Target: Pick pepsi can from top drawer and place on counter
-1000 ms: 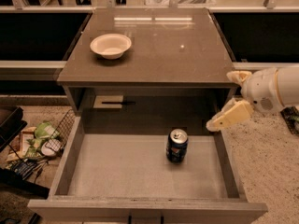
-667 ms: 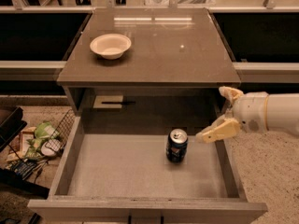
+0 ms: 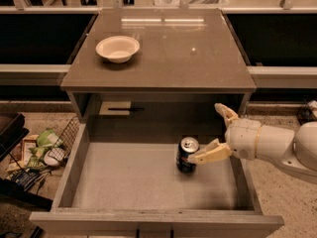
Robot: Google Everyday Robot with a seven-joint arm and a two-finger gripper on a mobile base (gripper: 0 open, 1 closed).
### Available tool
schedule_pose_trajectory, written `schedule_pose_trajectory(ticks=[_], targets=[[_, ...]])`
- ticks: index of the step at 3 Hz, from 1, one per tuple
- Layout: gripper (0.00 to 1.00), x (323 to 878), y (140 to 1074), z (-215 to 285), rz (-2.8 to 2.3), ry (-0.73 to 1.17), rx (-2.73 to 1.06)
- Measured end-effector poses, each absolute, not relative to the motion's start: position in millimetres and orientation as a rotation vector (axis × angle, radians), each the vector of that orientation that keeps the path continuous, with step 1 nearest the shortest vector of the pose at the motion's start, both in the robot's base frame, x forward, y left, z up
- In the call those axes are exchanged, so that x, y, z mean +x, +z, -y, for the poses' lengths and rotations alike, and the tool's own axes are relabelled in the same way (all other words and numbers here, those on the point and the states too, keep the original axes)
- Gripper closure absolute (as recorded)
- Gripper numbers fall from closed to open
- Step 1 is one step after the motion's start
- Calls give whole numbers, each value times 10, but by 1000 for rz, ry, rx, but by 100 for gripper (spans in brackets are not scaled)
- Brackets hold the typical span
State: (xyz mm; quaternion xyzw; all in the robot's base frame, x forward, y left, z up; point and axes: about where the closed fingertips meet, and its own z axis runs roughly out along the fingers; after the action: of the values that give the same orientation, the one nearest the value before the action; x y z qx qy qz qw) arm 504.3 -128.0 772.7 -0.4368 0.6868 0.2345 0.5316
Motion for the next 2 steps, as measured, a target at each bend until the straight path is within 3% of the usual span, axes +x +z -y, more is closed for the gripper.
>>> schedule_pose_trajectory(ticks=[2], targets=[[0, 5123, 7379, 967, -1661, 556, -1093]])
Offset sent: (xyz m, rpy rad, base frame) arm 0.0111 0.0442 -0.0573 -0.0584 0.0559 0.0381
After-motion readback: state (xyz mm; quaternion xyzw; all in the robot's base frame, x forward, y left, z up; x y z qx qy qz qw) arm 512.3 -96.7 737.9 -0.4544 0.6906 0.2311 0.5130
